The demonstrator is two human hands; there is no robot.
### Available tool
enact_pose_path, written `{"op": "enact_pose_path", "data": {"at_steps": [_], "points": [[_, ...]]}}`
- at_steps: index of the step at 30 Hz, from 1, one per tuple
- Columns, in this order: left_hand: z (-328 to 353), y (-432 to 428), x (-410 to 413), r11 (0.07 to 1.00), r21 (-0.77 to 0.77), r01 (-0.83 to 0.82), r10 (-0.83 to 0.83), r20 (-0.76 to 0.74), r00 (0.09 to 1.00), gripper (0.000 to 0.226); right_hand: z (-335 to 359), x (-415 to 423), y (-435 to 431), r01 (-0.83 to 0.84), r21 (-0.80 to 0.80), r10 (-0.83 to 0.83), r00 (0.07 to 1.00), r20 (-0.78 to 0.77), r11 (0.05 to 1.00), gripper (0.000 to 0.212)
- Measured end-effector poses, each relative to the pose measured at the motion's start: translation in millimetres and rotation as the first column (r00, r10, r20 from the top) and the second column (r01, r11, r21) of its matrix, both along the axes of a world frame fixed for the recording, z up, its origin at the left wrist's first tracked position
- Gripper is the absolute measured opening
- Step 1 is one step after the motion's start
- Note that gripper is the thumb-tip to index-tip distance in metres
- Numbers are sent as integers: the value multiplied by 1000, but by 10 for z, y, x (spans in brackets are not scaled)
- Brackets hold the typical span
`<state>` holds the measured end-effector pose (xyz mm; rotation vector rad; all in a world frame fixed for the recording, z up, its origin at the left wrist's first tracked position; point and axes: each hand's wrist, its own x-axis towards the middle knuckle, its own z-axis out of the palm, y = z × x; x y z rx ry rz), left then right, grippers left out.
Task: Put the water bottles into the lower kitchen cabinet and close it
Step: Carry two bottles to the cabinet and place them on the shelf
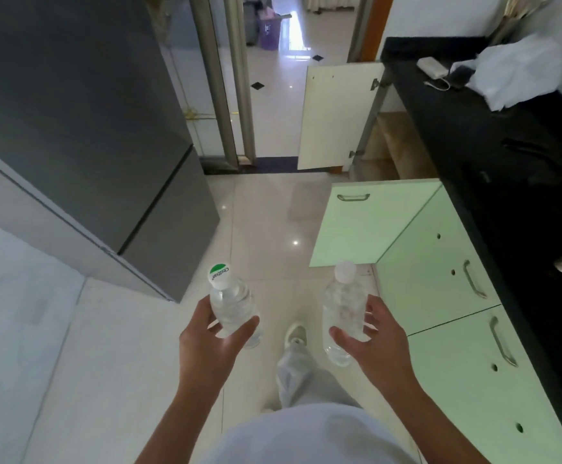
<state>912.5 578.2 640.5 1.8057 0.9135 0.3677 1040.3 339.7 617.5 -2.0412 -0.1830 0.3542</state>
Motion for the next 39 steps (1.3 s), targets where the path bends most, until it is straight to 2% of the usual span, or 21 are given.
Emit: {"op": "enact_pose_path", "data": {"at_steps": [7,15,22,26,30,33,39], "points": [[93,769,809,994,-30,-105,104,-29,994,48,-160,1054,999,-87,29,89,995,-51,996,62],[255,1613,1382,944,-28,-328,327,-28,945,43,53,2018,2270,-365,11,363,929,70,931,61],[106,2439,2066,954,-23,-300,298,-71,952,46,68,2680,3137,-385,1,383,920,87,923,58],[22,3007,2702,979,-22,-201,200,-58,978,48,45,3082,3476,-277,-3,277,959,61,961,60],[22,3446,3430,1000,-18,25,-26,-73,997,53,62,3385,3600,-98,3,97,994,56,995,60],[57,3611,4002,975,1,221,-220,-82,972,55,93,3553,3570,55,-1,-55,997,63,998,58],[51,3584,5109,903,-52,426,-429,-69,901,58,80,4002,3393,318,-14,-317,948,39,948,55]]}}
